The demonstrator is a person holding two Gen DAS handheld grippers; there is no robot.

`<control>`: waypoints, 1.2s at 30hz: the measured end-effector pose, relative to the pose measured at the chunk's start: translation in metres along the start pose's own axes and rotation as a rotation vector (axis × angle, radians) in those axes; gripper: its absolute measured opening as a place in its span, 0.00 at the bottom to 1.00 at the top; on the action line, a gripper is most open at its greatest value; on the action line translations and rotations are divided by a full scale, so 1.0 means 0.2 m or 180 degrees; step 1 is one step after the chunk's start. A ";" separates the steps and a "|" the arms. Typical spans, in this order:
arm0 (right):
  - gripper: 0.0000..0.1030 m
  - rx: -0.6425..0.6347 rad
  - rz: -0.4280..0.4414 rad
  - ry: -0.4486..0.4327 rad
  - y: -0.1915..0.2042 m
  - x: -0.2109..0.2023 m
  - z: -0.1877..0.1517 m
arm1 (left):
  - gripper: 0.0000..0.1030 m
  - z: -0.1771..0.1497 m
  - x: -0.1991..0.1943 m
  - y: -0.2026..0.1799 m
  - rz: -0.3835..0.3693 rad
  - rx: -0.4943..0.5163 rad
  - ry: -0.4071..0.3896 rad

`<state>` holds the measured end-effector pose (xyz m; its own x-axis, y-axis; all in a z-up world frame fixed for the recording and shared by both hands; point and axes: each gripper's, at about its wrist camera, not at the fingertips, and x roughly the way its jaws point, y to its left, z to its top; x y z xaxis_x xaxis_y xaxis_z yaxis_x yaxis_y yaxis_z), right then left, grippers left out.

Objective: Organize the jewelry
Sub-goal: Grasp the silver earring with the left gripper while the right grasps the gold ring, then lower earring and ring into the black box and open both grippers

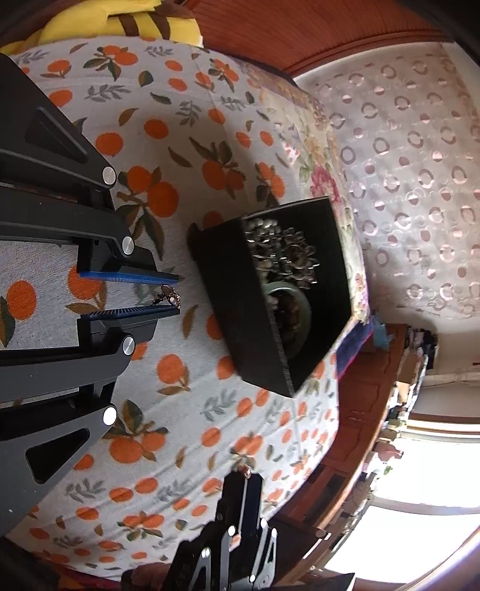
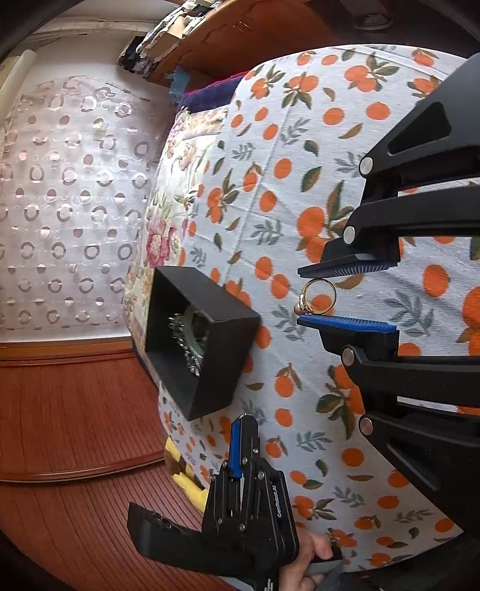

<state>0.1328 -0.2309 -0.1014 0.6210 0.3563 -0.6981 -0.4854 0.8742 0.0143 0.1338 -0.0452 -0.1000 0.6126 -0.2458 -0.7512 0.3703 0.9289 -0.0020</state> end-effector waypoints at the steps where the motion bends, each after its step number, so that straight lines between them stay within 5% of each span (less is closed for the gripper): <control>1: 0.22 -0.0009 0.0000 -0.0022 0.00 0.00 0.02 | 0.10 0.01 -0.01 0.00 0.0002 -0.0003 -0.0029; 31: 0.22 -0.0163 0.0260 -0.0213 0.10 0.22 0.45 | 0.10 0.29 -0.14 0.17 0.0151 -0.0214 -0.0526; 34: 0.38 -0.0157 0.0256 -0.0213 0.10 0.24 0.45 | 0.10 0.32 -0.12 0.17 0.0161 -0.0224 -0.0529; 36: 0.39 -0.0148 0.0257 -0.0212 0.10 0.24 0.46 | 0.10 0.34 -0.11 0.18 0.0170 -0.0222 -0.0531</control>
<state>0.2098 -0.1665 -0.0693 0.6176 0.4475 -0.6468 -0.5626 0.8260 0.0343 0.1811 -0.0257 -0.0396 0.7396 -0.2329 -0.6315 0.2885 0.9574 -0.0152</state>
